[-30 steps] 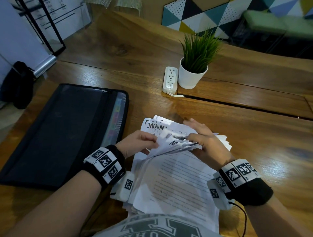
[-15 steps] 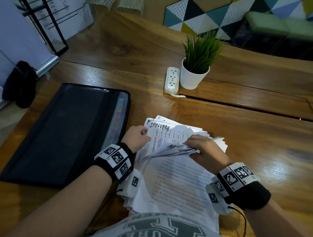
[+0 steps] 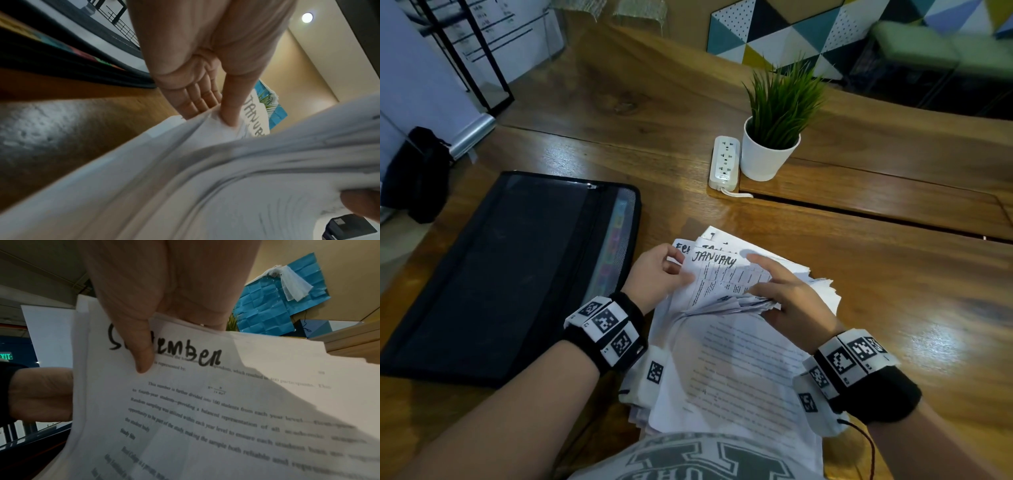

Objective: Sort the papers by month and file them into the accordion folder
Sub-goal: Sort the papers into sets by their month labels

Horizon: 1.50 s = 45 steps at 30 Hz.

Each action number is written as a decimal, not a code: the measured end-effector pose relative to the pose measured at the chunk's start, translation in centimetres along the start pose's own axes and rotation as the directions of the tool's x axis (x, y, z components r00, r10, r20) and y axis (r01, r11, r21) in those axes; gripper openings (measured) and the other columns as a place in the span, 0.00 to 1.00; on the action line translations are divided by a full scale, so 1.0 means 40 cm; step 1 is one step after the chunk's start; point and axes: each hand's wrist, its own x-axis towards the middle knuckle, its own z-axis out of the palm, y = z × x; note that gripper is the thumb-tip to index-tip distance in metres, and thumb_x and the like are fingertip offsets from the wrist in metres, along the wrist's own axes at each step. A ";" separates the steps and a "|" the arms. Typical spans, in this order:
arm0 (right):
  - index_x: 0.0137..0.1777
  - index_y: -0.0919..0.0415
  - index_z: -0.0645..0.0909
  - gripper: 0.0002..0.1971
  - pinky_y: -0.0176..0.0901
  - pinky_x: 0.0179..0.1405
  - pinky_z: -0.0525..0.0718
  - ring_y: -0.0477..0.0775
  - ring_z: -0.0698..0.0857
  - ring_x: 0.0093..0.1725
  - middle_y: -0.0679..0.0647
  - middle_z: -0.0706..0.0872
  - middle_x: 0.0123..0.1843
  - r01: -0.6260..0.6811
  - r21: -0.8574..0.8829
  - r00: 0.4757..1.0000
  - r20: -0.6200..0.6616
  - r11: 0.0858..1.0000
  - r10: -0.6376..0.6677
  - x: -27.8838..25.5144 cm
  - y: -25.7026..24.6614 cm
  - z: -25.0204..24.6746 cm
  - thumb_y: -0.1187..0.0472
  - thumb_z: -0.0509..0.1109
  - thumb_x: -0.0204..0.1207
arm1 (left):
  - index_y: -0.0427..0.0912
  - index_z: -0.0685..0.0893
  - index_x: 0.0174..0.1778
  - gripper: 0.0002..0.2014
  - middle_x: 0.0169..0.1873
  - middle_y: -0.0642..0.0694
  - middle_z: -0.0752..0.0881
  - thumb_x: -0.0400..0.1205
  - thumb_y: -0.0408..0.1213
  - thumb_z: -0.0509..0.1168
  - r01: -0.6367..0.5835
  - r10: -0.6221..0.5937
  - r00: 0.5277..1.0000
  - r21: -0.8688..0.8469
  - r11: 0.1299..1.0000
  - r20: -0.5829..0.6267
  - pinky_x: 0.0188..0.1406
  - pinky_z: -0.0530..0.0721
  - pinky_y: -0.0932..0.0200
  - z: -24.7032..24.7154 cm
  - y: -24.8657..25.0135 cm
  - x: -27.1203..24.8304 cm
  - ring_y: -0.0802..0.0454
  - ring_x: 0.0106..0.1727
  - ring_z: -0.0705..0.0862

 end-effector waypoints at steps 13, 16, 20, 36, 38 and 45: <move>0.50 0.63 0.87 0.11 0.53 0.54 0.83 0.62 0.84 0.59 0.58 0.86 0.60 0.029 -0.012 0.997 0.065 1.000 -0.028 0.022 0.006 0.000 0.70 0.73 0.67 | 0.55 0.76 0.54 0.25 0.38 0.43 0.87 0.67 0.34 0.79 -0.124 0.117 0.992 0.151 0.981 0.052 0.44 0.82 0.56 0.007 -0.003 -0.001 0.54 0.35 0.83; 0.48 0.61 0.87 0.10 0.50 0.49 0.84 0.61 0.87 0.51 0.56 0.88 0.55 0.062 -0.023 0.998 0.032 0.998 -0.061 0.017 0.007 0.008 0.67 0.71 0.66 | 0.59 0.69 0.60 0.31 0.47 0.55 0.78 0.69 0.34 0.78 -0.240 0.222 0.969 0.196 0.951 0.110 0.42 0.80 0.65 0.009 -0.003 -0.010 0.57 0.44 0.83; 0.46 0.61 0.87 0.11 0.49 0.45 0.85 0.59 0.88 0.47 0.55 0.89 0.53 0.072 -0.027 0.997 -0.006 0.997 -0.073 0.010 0.008 0.017 0.66 0.69 0.65 | 0.59 0.69 0.58 0.26 0.62 0.53 0.72 0.73 0.36 0.76 -0.338 0.311 0.940 0.274 0.900 0.139 0.45 0.79 0.75 0.016 -0.019 -0.009 0.56 0.58 0.78; 0.47 0.58 0.87 0.12 0.57 0.41 0.86 0.61 0.87 0.45 0.54 0.89 0.54 0.060 -0.009 0.997 -0.043 0.998 -0.060 -0.004 0.018 0.034 0.70 0.74 0.65 | 0.53 0.81 0.36 0.12 0.61 0.54 0.68 0.67 0.38 0.79 -0.421 0.425 0.900 0.450 0.787 0.098 0.64 0.66 0.62 0.015 -0.059 0.007 0.53 0.63 0.69; 0.48 0.58 0.87 0.11 0.58 0.43 0.86 0.62 0.87 0.48 0.54 0.88 0.56 0.054 -0.010 0.997 -0.047 0.998 -0.055 -0.002 0.015 0.031 0.68 0.71 0.66 | 0.46 0.83 0.34 0.09 0.54 0.54 0.72 0.69 0.37 0.78 -0.468 0.472 0.874 0.455 0.758 0.115 0.56 0.68 0.70 0.014 -0.061 0.002 0.55 0.56 0.72; 0.48 0.60 0.88 0.12 0.45 0.44 0.83 0.56 0.86 0.41 0.62 0.73 0.72 -0.001 -0.022 0.998 -0.059 1.000 0.000 -0.003 0.012 0.023 0.72 0.75 0.66 | 0.46 0.85 0.53 0.08 0.49 0.53 0.89 0.79 0.37 0.70 -0.159 0.087 0.965 0.289 0.944 0.249 0.56 0.85 0.51 0.007 -0.067 0.011 0.55 0.51 0.86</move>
